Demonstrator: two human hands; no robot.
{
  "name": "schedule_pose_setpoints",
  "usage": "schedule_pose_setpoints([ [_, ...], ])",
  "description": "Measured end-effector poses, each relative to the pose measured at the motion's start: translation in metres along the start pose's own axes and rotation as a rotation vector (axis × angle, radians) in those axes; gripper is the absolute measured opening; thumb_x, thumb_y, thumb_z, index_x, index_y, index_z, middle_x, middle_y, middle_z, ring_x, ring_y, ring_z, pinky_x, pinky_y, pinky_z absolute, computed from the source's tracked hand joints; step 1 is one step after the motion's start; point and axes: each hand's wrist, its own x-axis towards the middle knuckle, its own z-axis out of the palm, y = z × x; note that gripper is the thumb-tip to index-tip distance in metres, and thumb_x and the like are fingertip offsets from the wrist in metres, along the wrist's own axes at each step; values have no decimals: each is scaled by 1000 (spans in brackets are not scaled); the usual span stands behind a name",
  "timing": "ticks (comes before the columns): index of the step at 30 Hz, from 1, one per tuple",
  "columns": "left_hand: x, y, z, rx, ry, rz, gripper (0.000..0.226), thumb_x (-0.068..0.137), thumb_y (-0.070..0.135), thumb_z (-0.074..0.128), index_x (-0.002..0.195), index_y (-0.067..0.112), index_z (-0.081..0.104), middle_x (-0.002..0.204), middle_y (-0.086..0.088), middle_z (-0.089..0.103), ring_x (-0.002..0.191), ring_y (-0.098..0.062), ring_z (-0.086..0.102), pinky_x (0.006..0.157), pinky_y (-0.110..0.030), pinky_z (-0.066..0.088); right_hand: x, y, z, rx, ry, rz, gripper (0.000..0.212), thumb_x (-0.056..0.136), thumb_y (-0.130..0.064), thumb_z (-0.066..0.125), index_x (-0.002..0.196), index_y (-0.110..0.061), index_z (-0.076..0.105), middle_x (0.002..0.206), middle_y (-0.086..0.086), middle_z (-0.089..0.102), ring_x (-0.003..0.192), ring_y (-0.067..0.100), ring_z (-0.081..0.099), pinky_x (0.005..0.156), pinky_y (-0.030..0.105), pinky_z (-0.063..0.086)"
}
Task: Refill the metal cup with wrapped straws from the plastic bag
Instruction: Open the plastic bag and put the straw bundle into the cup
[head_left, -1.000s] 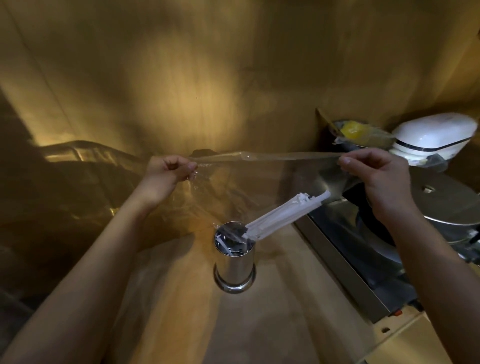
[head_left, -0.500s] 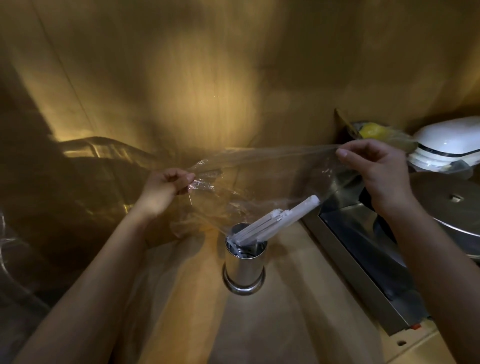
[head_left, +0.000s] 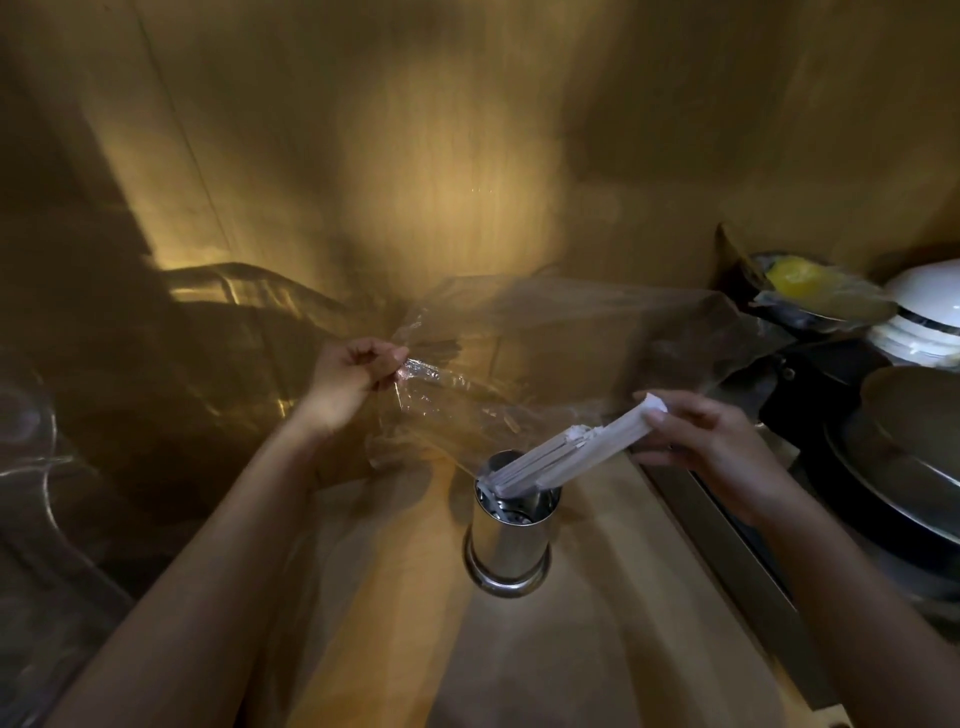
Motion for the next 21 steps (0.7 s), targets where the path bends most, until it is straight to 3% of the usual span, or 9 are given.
schedule_pose_setpoints([
  [4, 1, -4, -10, -27, 49, -35, 21, 85, 4, 60, 69, 16, 63, 42, 16, 60, 42, 5, 48, 51, -11, 42, 10, -8, 11, -30, 16, -82, 14, 82, -15, 62, 95, -16, 69, 99, 20, 66, 87, 29, 66, 67, 32, 61],
  [9, -5, -12, -20, -24, 68, -109, 21, 85, 8, 61, 66, 15, 63, 43, 15, 60, 45, 3, 52, 52, -9, 48, 21, -10, 22, -64, -10, -93, 16, 84, -19, 62, 97, -11, 69, 89, 10, 68, 71, 10, 67, 56, 25, 58],
  [13, -12, -14, -20, -37, 55, -151, 17, 84, 3, 61, 70, 12, 59, 48, 11, 61, 46, 4, 55, 50, -8, 46, 28, -5, 22, -134, -22, -56, 27, 71, -43, 67, 88, -21, 73, 84, 2, 72, 79, 14, 67, 71, 35, 56],
  [15, -15, -11, -20, -15, 4, -114, 5, 82, 3, 63, 80, 7, 60, 62, 7, 62, 58, 0, 57, 60, -12, 46, 30, -6, 20, -97, 12, -66, 34, 61, -50, 70, 85, -25, 74, 85, -1, 73, 84, 16, 67, 78, 37, 53],
  [17, -15, -7, -19, -7, -18, -56, 12, 83, 0, 61, 95, 3, 61, 69, 5, 64, 68, -3, 58, 69, -15, 46, 33, -9, 18, -73, 38, -102, 33, 58, -52, 70, 82, -30, 74, 85, -3, 73, 89, 18, 67, 77, 35, 52],
  [21, -15, 5, -18, 18, 46, 30, 17, 84, -6, 55, 76, 8, 62, 53, 17, 68, 54, 6, 59, 58, -7, 47, 37, -22, 19, -63, 42, -178, 26, 71, -44, 64, 81, -23, 74, 77, -5, 76, 80, 13, 69, 82, 34, 52],
])
